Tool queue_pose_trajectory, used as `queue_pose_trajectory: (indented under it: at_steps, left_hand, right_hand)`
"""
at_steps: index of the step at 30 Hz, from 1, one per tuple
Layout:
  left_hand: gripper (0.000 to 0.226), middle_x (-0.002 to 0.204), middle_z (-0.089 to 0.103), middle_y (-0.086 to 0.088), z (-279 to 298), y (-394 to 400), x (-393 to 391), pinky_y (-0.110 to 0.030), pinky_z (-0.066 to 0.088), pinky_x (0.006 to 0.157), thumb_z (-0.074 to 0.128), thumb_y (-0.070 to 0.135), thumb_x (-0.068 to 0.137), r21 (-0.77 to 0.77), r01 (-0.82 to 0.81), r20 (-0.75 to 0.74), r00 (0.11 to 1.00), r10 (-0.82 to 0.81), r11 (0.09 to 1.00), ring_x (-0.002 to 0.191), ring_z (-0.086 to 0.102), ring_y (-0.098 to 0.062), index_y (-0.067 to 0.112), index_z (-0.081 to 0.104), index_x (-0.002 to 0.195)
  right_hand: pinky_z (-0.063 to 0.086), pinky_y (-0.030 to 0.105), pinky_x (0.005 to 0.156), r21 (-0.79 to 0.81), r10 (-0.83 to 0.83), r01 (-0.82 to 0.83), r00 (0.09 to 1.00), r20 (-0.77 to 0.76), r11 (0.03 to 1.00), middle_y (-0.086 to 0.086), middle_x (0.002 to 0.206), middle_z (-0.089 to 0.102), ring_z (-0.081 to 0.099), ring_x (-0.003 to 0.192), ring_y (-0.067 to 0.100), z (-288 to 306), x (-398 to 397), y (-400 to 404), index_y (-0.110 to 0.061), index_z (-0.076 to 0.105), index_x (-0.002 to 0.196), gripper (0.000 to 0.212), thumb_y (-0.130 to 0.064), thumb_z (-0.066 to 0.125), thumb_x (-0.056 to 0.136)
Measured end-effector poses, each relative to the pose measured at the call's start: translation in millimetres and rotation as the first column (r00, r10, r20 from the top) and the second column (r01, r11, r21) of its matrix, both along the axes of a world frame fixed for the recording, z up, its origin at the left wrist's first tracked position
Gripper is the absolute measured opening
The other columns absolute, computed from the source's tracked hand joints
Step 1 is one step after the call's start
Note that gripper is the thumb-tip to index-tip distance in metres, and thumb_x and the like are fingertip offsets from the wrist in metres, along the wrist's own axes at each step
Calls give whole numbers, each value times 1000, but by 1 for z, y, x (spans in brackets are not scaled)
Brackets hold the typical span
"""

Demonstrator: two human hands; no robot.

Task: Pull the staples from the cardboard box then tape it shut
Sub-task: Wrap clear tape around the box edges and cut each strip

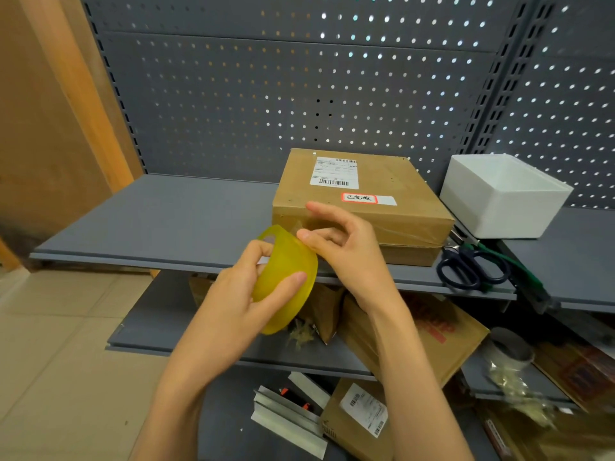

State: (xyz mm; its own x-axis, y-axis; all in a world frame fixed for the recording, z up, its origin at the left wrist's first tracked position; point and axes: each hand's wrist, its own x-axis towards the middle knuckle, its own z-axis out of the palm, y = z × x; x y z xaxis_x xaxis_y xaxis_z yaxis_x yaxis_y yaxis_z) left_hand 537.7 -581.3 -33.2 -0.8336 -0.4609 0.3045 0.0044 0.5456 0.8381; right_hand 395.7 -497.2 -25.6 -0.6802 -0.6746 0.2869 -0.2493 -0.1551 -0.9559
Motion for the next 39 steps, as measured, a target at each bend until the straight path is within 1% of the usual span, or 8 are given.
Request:
queue_pose_trajectory:
  at_steps: [5, 12, 21, 24, 30, 32, 35, 39]
  left_hand:
    - [56, 95, 61, 9, -7, -4, -1, -41, 53, 70, 39, 77, 66, -159, -42, 109, 992, 60, 986, 84, 61, -12, 38, 41, 107]
    - [55, 92, 58, 8, -1, -1, -2, -38, 54, 68, 45, 74, 76, -183, -104, 142, 981, 131, 978, 81, 59, -11, 32, 40, 111]
    - [54, 101, 50, 5, 11, 10, -16, -31, 34, 70, 35, 54, 91, -490, -205, 253, 897, 363, 848, 92, 53, -22, 19, 30, 132]
    - [48, 93, 46, 5, 10, 2, -14, -32, 34, 68, 40, 51, 92, -419, -278, 254, 878, 405, 865, 91, 53, -24, 13, 40, 123]
    - [68, 103, 65, -10, 6, 5, -11, -48, 50, 82, 41, 68, 80, -166, -263, 273, 914, 301, 950, 92, 63, -30, 14, 48, 121]
    - [58, 87, 71, -8, 9, 8, -12, -44, 57, 72, 49, 65, 81, 110, -221, 223, 956, 193, 969, 77, 69, -26, 16, 52, 112]
    - [31, 70, 72, -9, 15, 18, -13, -32, 57, 58, 55, 39, 88, 466, -98, 126, 991, 44, 879, 58, 68, -21, 11, 56, 104]
    - [34, 76, 73, -10, 21, 27, -16, -36, 58, 64, 52, 41, 85, 620, 12, 54, 997, -59, 785, 63, 70, -23, 13, 59, 104]
  right_hand:
    - [53, 29, 84, 111, -17, 29, 995, -103, 993, 1, 90, 73, 67, 87, 9, -8, -2, 1, -13, 73, 88, 9, -11, 65, 86]
    - [47, 17, 79, 61, -164, 199, 918, -361, 978, -7, 88, 69, 62, 86, 3, -17, 12, -5, -16, 71, 88, 12, -17, 60, 91]
    - [47, 32, 74, -152, -380, 379, 655, -653, 913, 4, 92, 64, 59, 84, 19, -11, 27, -7, -8, 67, 94, 18, -14, 50, 93]
    - [47, 32, 72, -174, -358, 350, 577, -734, 920, 7, 90, 63, 59, 82, 21, -2, 35, -8, -5, 66, 95, 23, -16, 45, 93]
    - [45, 30, 78, -43, -231, 255, 777, -586, 966, 2, 92, 61, 55, 87, 15, 9, 10, -7, -10, 63, 92, 12, -14, 51, 94]
    - [43, 19, 77, -14, -197, 227, 813, -547, 974, 1, 93, 62, 54, 87, 9, 9, 6, -7, -12, 64, 92, 11, -14, 53, 94]
    - [40, 10, 76, 4, -173, 203, 845, -506, 979, 1, 95, 64, 56, 89, 5, 11, 1, -6, -13, 66, 93, 12, -14, 54, 94]
    - [42, 13, 78, 46, -137, 183, 859, -493, 982, -1, 96, 63, 56, 88, 3, 19, -8, -1, -16, 69, 95, 13, -16, 56, 93]
